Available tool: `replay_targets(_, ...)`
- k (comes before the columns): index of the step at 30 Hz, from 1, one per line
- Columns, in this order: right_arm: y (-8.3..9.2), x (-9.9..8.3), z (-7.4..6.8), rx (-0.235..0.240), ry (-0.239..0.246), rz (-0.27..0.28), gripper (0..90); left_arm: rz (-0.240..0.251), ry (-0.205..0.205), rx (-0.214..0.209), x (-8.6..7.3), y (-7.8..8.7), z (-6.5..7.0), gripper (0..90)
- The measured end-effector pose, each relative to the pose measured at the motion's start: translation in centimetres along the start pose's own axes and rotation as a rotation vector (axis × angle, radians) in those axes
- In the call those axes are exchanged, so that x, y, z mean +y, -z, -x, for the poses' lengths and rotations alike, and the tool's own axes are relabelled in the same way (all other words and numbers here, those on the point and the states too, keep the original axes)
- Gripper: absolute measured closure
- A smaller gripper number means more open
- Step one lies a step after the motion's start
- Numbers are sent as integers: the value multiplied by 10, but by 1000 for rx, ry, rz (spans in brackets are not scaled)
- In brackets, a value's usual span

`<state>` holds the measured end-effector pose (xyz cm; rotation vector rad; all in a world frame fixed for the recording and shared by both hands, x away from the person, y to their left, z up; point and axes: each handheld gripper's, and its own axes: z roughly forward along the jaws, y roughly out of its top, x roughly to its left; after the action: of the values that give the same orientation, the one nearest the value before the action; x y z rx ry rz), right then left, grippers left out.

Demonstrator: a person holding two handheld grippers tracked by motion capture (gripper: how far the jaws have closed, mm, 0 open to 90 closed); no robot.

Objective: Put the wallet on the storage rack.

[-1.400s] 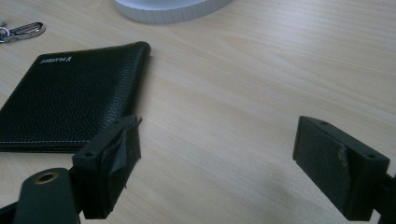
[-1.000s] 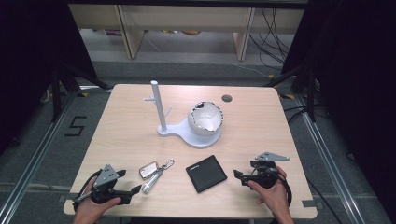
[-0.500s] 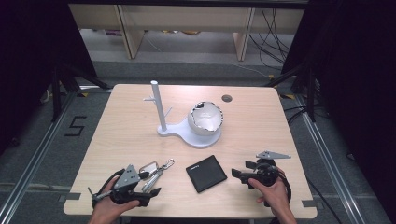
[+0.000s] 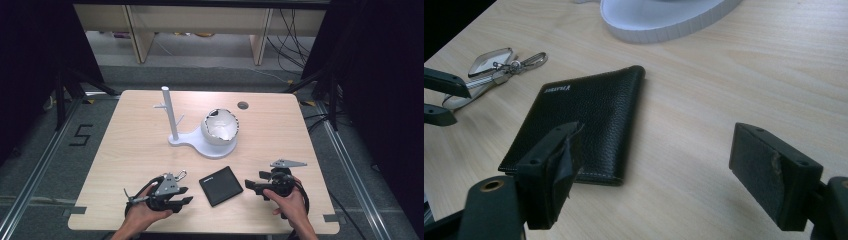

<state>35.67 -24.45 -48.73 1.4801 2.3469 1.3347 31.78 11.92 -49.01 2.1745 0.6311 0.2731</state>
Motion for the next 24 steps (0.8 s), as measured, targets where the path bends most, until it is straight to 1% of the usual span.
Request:
replay_targets(1,-1,1,3,7,39,11,227,3,3,-5,1,-4,1,668)
replay_targets(2,-1,1,0,14,0,-6,230,-14,-12,-8,3,-7,1,695)
replay_targets(3,-3,2,2,18,37,2,232,-19,-16,-9,4,-10,1,717)
replay_targets(4,-4,3,2,19,43,-6,234,-16,-15,-12,5,-13,1,738)
replay_targets(5,-6,4,1,27,39,-14,235,-37,-28,-14,7,-15,0,761)
replay_targets(6,-8,5,1,31,45,-18,239,-22,-12,-15,8,-18,2,780)
replay_targets(7,-9,6,0,35,47,-22,244,-44,-32,-16,9,-20,1,796)
replay_targets(8,-10,7,-1,35,50,-26,248,-44,-32,-16,9,-20,1,808)
replay_targets(9,-12,8,-1,42,51,-30,254,-47,-31,-23,10,-25,2,821)
replay_targets(10,-12,8,-1,42,51,-30,254,-47,-31,-23,10,-25,2,831)
replay_targets(11,-16,11,-2,43,54,-42,268,-51,-36,-29,11,-27,2,839)
replay_targets(12,-18,12,-2,58,49,-46,275,-51,-30,-32,12,-30,3,843)
replay_targets(15,-26,16,-2,71,41,-60,307,-63,-35,-54,15,-33,4,856)
replay_targets(17,-32,19,-3,78,38,-72,314,-64,-34,-59,16,-36,5,861)
replay_targets(18,-32,19,-3,78,38,-72,314,-64,-34,-59,16,-36,5,863)
replay_targets(19,-37,21,-5,81,40,-78,332,-64,-24,-55,17,-37,5,865)
replay_targets(20,-39,22,-5,95,43,-79,335,-66,-12,-66,17,-40,5,865)
replay_targets(21,-41,23,-6,101,29,-82,341,-71,-10,-67,17,-41,5,865)
replay_targets(22,-41,23,-6,101,29,-82,341,-71,-10,-67,17,-41,5,865)
replay_targets(23,-46,24,-5,109,23,-94,349,-77,-22,-69,18,-42,4,867)
replay_targets(24,-46,24,-5,109,23,-94,349,-77,-22,-69,18,-42,4,867)
